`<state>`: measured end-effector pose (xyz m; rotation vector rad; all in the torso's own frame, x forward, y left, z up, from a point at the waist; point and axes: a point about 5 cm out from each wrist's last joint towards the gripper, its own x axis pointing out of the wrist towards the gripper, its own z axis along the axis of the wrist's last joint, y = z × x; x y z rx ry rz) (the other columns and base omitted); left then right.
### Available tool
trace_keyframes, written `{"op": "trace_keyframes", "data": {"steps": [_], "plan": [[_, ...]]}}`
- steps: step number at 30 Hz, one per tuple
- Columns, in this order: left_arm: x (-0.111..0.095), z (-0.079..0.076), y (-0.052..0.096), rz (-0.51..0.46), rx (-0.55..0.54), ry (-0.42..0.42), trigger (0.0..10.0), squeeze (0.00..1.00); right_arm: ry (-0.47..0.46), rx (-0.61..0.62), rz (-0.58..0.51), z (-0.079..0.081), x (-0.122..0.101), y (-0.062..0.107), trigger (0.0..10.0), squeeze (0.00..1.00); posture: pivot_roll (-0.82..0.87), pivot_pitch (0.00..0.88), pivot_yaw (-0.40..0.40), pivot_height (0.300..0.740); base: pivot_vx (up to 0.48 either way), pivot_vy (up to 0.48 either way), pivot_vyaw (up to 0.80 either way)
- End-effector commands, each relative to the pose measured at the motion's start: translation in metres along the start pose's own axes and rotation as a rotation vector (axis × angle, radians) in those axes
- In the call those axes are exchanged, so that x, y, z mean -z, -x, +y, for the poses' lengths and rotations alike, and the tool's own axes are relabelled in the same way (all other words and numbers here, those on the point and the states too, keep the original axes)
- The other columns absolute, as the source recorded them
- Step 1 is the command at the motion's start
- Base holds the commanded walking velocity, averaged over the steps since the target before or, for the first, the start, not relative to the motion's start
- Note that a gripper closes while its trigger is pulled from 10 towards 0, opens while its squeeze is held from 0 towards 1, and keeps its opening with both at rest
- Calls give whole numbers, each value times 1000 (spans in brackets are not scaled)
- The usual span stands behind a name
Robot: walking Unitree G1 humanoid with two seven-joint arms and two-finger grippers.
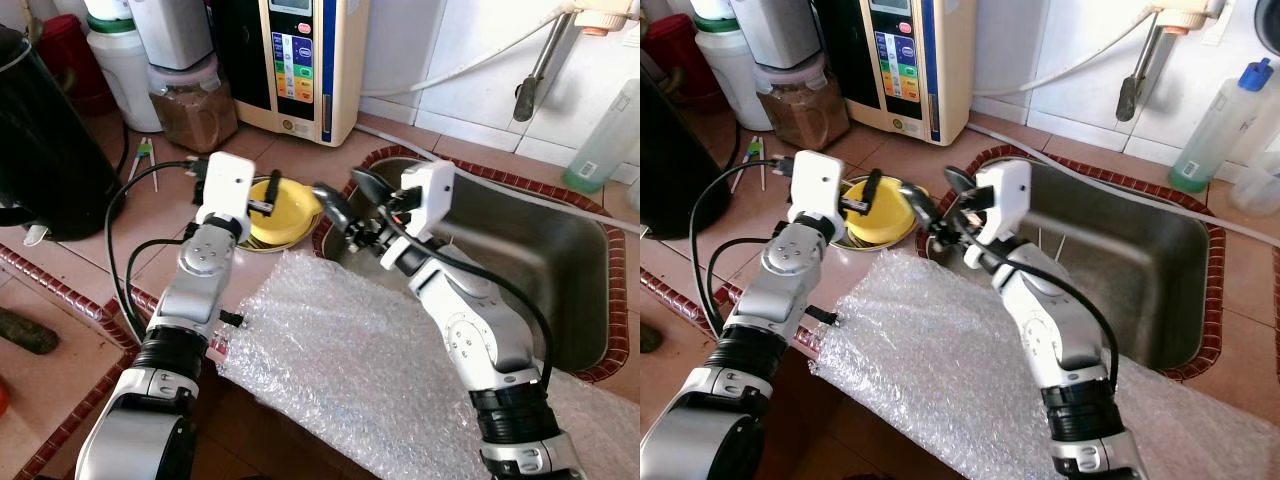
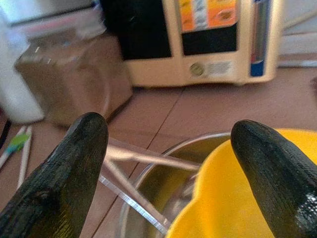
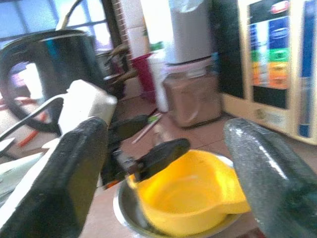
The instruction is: Kitchen organization
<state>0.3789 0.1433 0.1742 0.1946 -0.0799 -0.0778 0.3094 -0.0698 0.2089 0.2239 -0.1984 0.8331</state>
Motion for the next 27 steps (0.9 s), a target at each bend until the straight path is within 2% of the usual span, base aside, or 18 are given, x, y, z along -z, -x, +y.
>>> {"op": "trace_keyframes", "data": {"steps": [1, 2, 4, 5, 6, 7, 8, 11, 12, 13, 14, 24, 25, 26, 27], "plan": [[-5, 4, -5, 19, -23, 22, 10000, 1000, 5, -22, 21, 4, 0, 3, 10000, 1000, -26, 88, 19, 740, 0, 0, 0], [-4, 5, -5, 28, -24, 33, 10000, 1000, 5, -23, 24, 4, 0, 3, 10000, 1000, -26, 88, 19, 740, 0, 0, 0], [-2, 4, -7, 85, 15, 30, 10000, 678, 10, -27, 47, 5, 1, 6, 10000, 1000, -26, 88, 18, 740, 0, 0, 0], [-1, 4, -8, 103, 23, 33, 10000, 376, 12, -29, 54, 5, 2, 6, 10000, 1000, -27, 87, 18, 740, 0, 0, 0], [0, 5, -9, 118, 23, 42, 10000, 122, 14, -33, 61, 6, 2, 7, 10000, 1000, -27, 87, 19, 740, 0, 0, 0], [1, 5, -9, 125, 28, 44, 10000, 122, 16, -35, 63, 7, 3, 7, 10000, 1000, -27, 86, 19, 740, 0, 0, 0], [2, 5, -10, 149, 59, 36, 10000, 16, 22, -40, 68, 8, 3, 7, 10000, 1000, -27, 86, 20, 740, 0, 0, 0], [4, 5, -10, 177, 77, 61, 10000, 0, 30, -48, 77, 9, 4, 7, 10000, 1000, -27, 85, 21, 740, 0, 0, 0], [4, 5, -11, 194, 88, 71, 7961, 0, 34, -48, 81, 10, 5, 7, 10000, 1000, -27, 85, 21, 740, 0, 0, 0], [4, 7, -11, 208, 98, 79, 4706, 0, 38, -49, 88, 10, 5, 7, 10000, 1000, -27, 83, 22, 740, 0, 0, 0], [4, 8, -11, 213, 106, 71, 0, 0, 45, -49, 92, 10, 6, 7, 10000, 1000, -27, 83, 22, 740, 0, 0, 0], [4, 17, -12, 243, 115, 67, 0, 0, 64, -56, 104, 11, 8, 7, 10000, 1000, -24, 83, 23, 740, 0, 0, 0], [4, 18, -12, 244, 113, 68, 0, 0, 62, -60, 107, 11, 8, 7, 10000, 961, -22, 82, 22, 740, 0, 0, 0], [4, 19, -12, 246, 110, 67, 0, 0, 63, -70, 116, 11, 9, 7, 10000, 847, -21, 79, 22, 740, 0, 0, 0], [4, 20, -12, 248, 108, 66, 0, 0, 65, -74, 121, 11, 10, 7, 10000, 847, -21, 79, 22, 740, 0, 0, 0]]}}
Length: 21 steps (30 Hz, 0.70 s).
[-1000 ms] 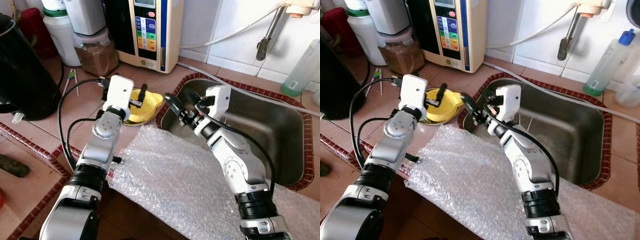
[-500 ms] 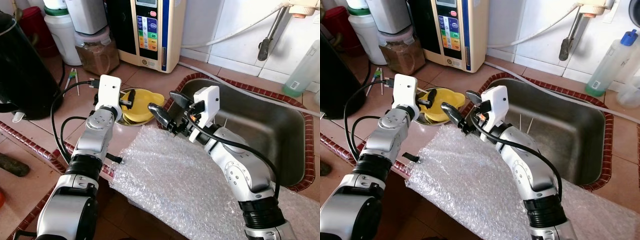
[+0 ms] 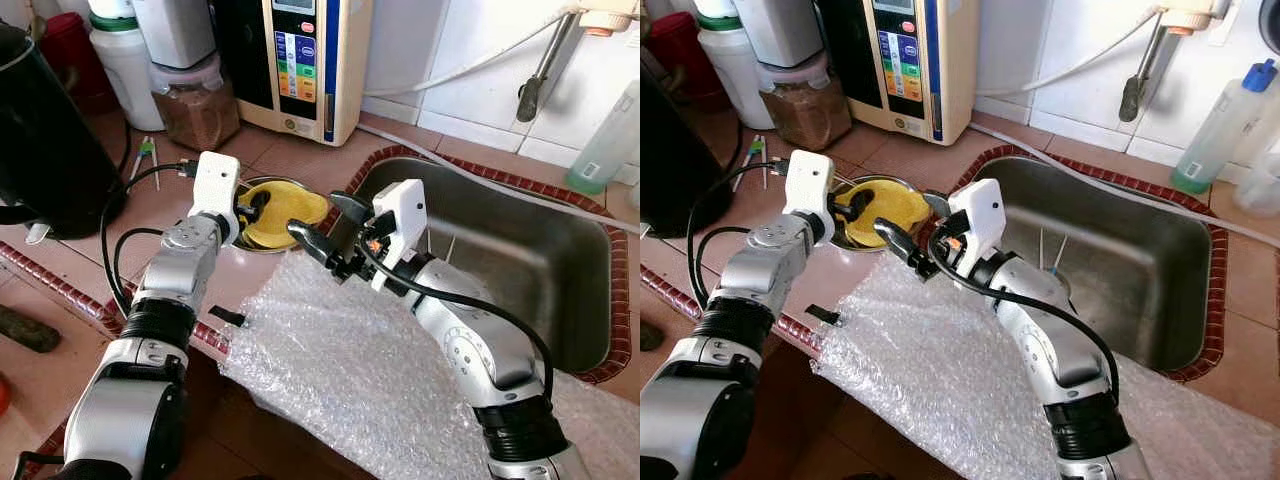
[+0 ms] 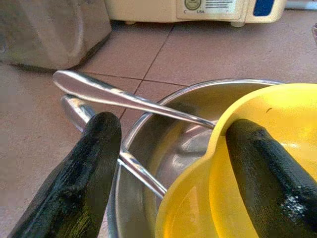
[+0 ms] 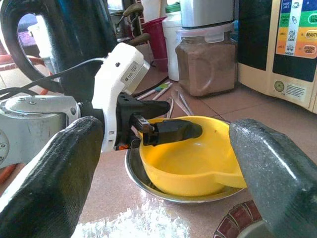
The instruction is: Kitchen organization
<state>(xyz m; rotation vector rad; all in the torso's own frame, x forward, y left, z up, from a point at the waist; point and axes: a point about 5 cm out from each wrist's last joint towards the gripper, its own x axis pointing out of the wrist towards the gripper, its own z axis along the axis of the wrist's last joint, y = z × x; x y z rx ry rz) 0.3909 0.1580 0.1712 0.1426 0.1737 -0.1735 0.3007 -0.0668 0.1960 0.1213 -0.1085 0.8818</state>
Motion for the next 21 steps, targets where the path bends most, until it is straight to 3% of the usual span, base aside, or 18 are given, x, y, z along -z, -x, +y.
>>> {"op": "trace_keyframes", "data": {"steps": [1, 7, 8, 13, 14, 15, 16, 17, 21], "plan": [[-3, 6, 0, 8, -11, 2, 0, 0, 20, -32, 4, 4, -2, 1, 10000, 776, -20, 78, 22, 740, 0, 0, 0], [-2, 7, 0, 10, -11, 2, 0, 0, 43, -32, 99, 0, 9, 4, 10000, 643, -17, 72, 20, 740, 0, 0, 0], [-2, 7, 0, 10, -11, 3, 0, 0, 44, -33, 102, 0, 9, 4, 10000, 576, -17, 72, 20, 740, 0, 0, 0], [-4, 7, 0, 4, -15, 19, 0, 0, 49, -20, 110, -3, 10, 3, 10000, 502, -17, 71, 21, 740, 0, 0, 0], [-4, 6, 0, 4, -14, 24, 0, 0, 51, -16, 111, -4, 11, 3, 10000, 396, -16, 72, 22, 740, 0, 0, 0], [-4, 6, 0, 4, -14, 28, 0, 0, 53, -15, 112, -4, 11, 3, 10000, 396, -17, 73, 23, 740, 0, 0, 0], [-4, 6, 0, 5, -14, 35, 0, 0, 55, -14, 115, -4, 11, 3, 10000, 149, -17, 74, 24, 740, 0, 0, 0], [-4, 6, 0, 10, -11, 49, 0, 0, 55, -15, 119, -4, 11, 3, 10000, 0, -17, 74, 24, 740, 0, 0, 0], [-4, 6, 0, 16, -6, 116, 0, 0, 55, -13, 128, -4, 13, 3, 10000, 0, -19, 76, 26, 740, 0, 0, 0]]}}
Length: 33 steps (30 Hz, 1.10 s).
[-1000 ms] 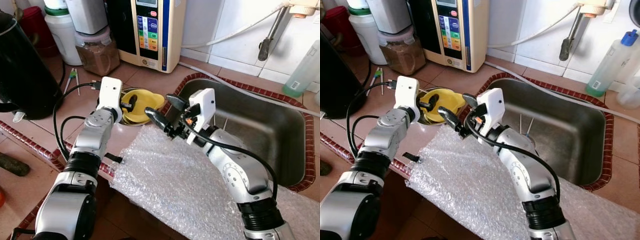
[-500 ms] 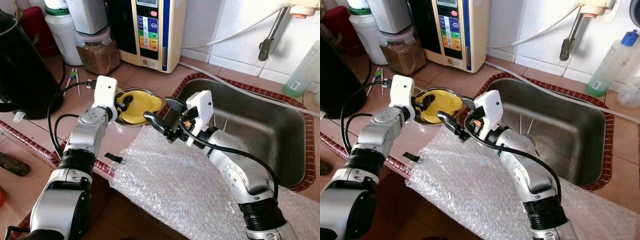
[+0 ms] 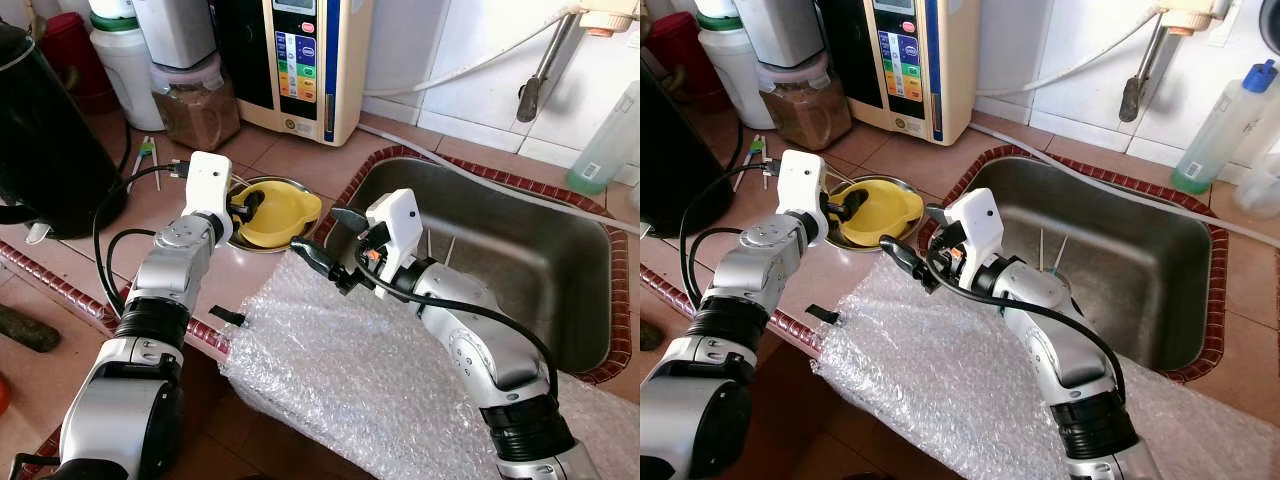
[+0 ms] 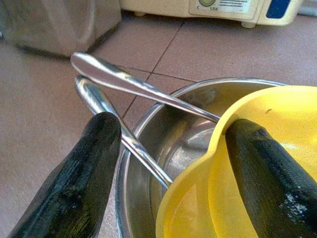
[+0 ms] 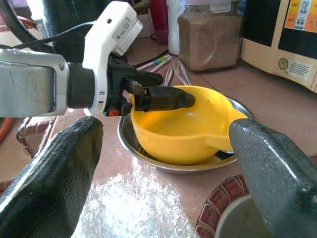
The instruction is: Kitchen organization
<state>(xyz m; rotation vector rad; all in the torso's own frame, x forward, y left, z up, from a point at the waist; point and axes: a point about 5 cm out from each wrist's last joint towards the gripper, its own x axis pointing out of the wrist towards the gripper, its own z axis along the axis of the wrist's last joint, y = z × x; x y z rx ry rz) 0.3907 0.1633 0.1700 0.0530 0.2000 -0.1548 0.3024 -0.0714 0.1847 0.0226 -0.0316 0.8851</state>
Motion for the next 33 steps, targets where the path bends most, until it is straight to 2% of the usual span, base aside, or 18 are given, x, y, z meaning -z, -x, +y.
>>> {"op": "trace_keyframes", "data": {"steps": [1, 6, 12, 13, 14, 15, 16, 17, 21, 25, 26, 27, 28, 31, 32, 33], "plan": [[-7, 1, -1, -6, 1, 26, 0, 0, 1, -9, 23, 0, 3, -1, 10000, 0, -19, 76, 26, 740, 0, 0, 0], [-14, 4, -1, -44, -14, 18, 0, 0, 5, -4, 32, -1, 5, -1, 10000, 0, -15, 77, 25, 740, 0, 0, 0], [-14, 1, 0, -32, 4, 40, 0, 0, 10, -1, 32, -2, 5, -2, 10000, 0, -14, 78, 24, 740, 0, 0, 0], [-16, 2, 0, -41, -5, 14, 1647, 0, 11, 0, 31, -2, 5, -2, 10000, 0, -14, 77, 23, 740, 0, 0, 0], [-16, 2, 0, -41, -5, 14, 1647, 0, 11, 0, 31, -2, 5, -2, 10000, 0, -14, 77, 23, 740, 0, 0, 0], [-20, 3, 0, -67, -19, -13, 5333, 0, 13, 3, 31, -3, 5, -2, 10000, 0, -14, 77, 24, 740, 0, 0, 0], [-26, 4, 1, -113, -39, -14, 10000, 35, 14, 8, 29, -3, 5, -2, 10000, 0, -13, 77, 24, 740, 0, 0, 0], [-27, 4, 1, -121, -39, 5, 10000, 1000, 14, 9, 29, -3, 5, -2, 10000, 0, -12, 76, 24, 740, 0, 0, 0], [-26, 5, 0, -115, -52, 24, 10000, 1000, 16, 14, 30, -4, 6, -3, 10000, 0, -13, 76, 25, 740, 0, 0, 0], [-27, 6, 1, -112, -66, 0, 10000, 1000, 19, 21, 27, -5, 6, -4, 10000, 0, -12, 76, 25, 740, 0, 0, 0], [-27, 7, 1, -115, -69, -4, 10000, 486, 19, 23, 27, -5, 6, -4, 10000, 0, -10, 75, 24, 740, 0, 0, 0], [-28, 8, 1, -116, -70, -6, 10000, 486, 19, 24, 27, -5, 6, -4, 10000, 0, -10, 75, 24, 740, 0, 0, 0], [-26, 10, 0, -98, -73, 1, 10000, 0, 20, 25, 28, -6, 6, -4, 10000, 0, -11, 74, 24, 740, 0, 0, 0], [-20, 8, -1, -44, -31, 29, 10000, 0, 22, 24, 28, -6, 6, -4, 10000, 0, -11, 73, 23, 740, 0, 0, 0], [-16, 7, -1, -14, 2, 54, 5686, 0, 22, 23, 27, -6, 5, -5, 10000, 0, -11, 70, 23, 740, 0, 0, 0], [-15, 7, -1, -10, 3, 57, 5686, 0, 22, 23, 26, -6, 5, -5, 10000, 0, -11, 70, 23, 740, 0, 0, 0]]}}
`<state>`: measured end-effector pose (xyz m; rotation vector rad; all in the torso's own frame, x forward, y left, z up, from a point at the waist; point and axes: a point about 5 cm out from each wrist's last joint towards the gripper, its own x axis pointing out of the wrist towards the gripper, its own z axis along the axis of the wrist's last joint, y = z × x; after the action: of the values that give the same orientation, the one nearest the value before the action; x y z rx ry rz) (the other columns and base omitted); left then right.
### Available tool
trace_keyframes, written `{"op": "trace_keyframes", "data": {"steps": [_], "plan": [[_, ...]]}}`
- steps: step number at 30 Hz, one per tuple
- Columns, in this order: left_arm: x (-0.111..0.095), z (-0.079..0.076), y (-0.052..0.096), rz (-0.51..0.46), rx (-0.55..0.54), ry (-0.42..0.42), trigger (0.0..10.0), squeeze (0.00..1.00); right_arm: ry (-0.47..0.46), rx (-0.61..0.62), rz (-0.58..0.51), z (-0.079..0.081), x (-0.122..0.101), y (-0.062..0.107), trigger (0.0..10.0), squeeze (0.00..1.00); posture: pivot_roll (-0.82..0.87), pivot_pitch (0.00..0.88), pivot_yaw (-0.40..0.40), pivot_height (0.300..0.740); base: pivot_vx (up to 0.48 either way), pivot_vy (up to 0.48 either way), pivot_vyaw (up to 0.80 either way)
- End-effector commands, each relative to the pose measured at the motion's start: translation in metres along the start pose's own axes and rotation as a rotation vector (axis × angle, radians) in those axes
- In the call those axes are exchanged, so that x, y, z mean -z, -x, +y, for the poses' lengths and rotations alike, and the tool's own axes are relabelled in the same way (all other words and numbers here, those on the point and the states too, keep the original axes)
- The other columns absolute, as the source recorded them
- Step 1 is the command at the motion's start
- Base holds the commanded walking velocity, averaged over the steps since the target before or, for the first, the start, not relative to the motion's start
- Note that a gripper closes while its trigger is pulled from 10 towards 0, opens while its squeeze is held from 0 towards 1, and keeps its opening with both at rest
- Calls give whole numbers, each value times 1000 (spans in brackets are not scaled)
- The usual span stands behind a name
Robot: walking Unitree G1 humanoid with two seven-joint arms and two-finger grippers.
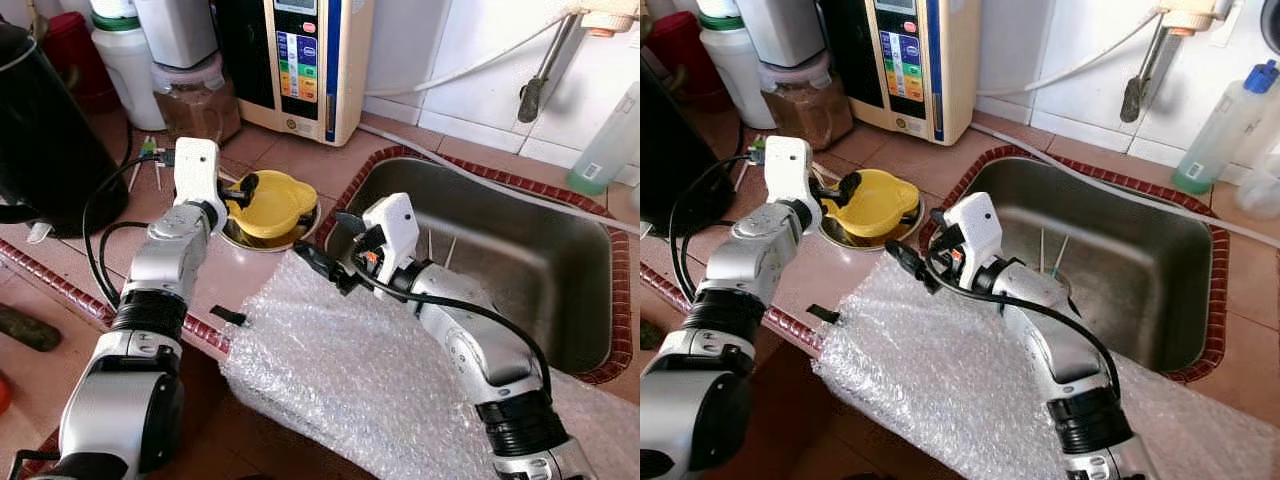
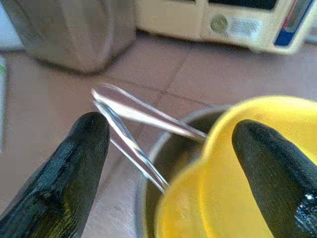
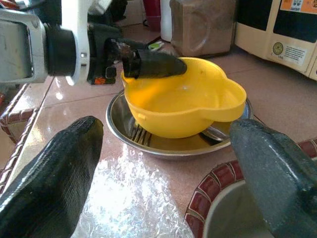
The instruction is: Kitchen organization
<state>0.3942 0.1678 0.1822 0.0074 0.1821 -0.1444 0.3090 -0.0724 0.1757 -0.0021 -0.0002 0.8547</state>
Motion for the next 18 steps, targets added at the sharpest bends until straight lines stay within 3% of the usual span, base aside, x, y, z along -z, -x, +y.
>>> {"op": "trace_keyframes", "data": {"steps": [1, 2, 3, 7, 18], "plan": [[-3, 2, 0, 12, 7, 14, 5686, 0, 13, -7, -12, -1, -4, -2, 10000, 0, -11, 71, 23, 740, 0, 0, 0], [-3, 2, 0, 12, 7, 14, 5686, 0, 13, -7, -12, -1, -4, -2, 10000, 0, -11, 71, 23, 740, 0, 0, 0], [-2, 2, 0, 16, 16, 19, 0, 0, 14, -8, -12, -1, -4, -2, 10000, 0, -12, 71, 23, 740, 0, 0, 0], [2, -3, 0, 47, 80, 48, 0, 0, 17, -10, -13, -1, -4, -2, 10000, 0, -12, 70, 22, 740, 0, 0, 0], [2, -4, 1, 57, 100, 78, 0, 0, 23, -16, -15, -1, -5, -3, 10000, 0, -10, 61, 21, 740, 0, 0, 0]]}}
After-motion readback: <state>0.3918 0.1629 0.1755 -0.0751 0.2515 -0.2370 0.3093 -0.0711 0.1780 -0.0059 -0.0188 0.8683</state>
